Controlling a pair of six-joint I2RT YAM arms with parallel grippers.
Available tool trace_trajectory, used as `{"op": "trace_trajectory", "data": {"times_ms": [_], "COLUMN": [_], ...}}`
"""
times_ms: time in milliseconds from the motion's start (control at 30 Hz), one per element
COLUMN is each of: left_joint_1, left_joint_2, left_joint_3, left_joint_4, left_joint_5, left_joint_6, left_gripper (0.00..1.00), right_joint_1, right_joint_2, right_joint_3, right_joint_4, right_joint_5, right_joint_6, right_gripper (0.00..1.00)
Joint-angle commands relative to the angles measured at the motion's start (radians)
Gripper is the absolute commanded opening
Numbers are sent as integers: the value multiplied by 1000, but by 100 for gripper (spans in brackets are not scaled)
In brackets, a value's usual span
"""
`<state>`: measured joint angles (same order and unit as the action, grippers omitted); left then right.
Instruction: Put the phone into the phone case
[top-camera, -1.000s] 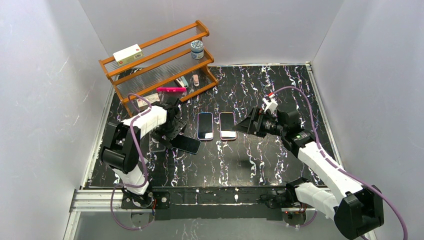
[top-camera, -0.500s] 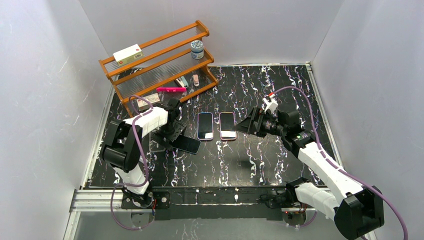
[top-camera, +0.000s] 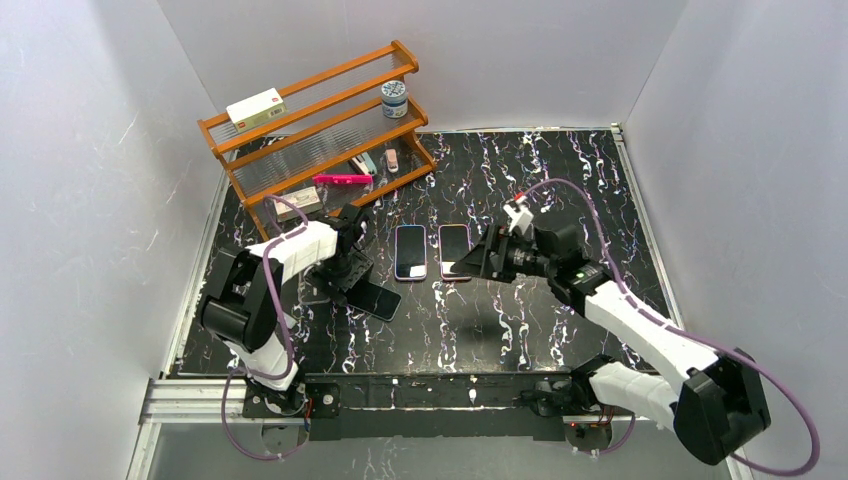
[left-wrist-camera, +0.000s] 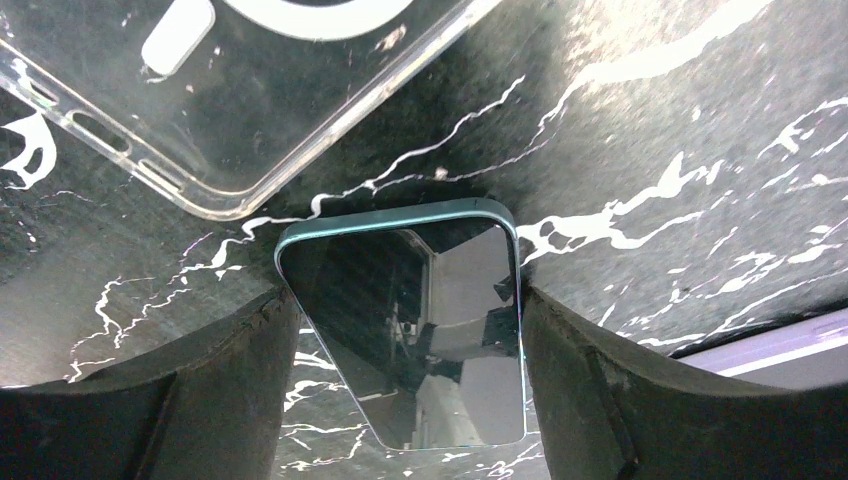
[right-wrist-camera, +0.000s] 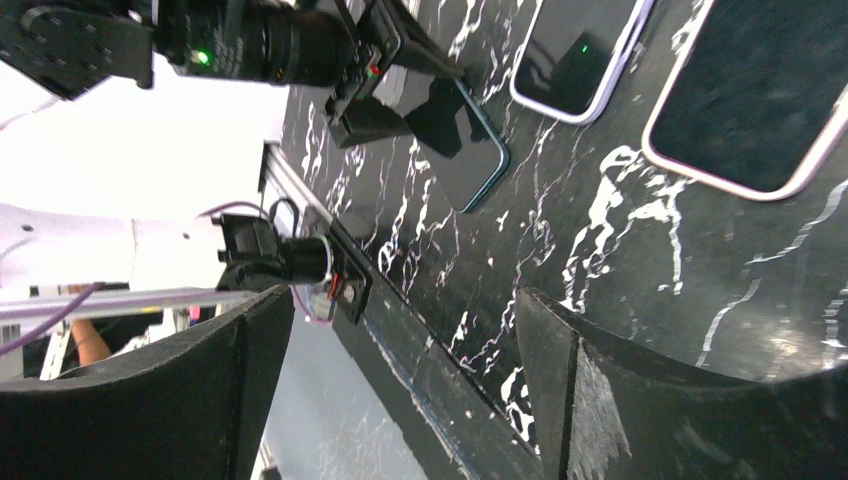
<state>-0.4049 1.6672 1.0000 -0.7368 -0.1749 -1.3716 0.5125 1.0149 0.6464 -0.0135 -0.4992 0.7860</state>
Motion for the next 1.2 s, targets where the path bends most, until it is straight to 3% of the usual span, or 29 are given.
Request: {"op": "trace_trajectory", "data": {"times_ms": [0,200,300,400,867,1167], "left_joint_1": [-36,-89,-113,-124,-130,-130], "left_joint_2": [-39,-96,-140,-176,-277,-301], "left_joint_3": [-73,-146,-188,-211,-290,-323], "left_joint_4": [-30,29,70,96,225,294], "left_joint_5": [13,53,63,70,141,218], "left_joint_6": [40,75,77,88,121,142], "left_gripper": [57,54,54,53,52,52], "right_joint_1": [102,219,276,322,366,376], "right_joint_2": [77,212,291,376,680,768], "right_joint_3": [14,19,8,16,72,135], "right_joint_4": [82,202,299,367,506,487], "right_joint_5": [19,22,20,0,-81,-115], "right_joint_6": [20,42,63,71,68,55], "right_gripper": [86,73,61,54,49,48]}}
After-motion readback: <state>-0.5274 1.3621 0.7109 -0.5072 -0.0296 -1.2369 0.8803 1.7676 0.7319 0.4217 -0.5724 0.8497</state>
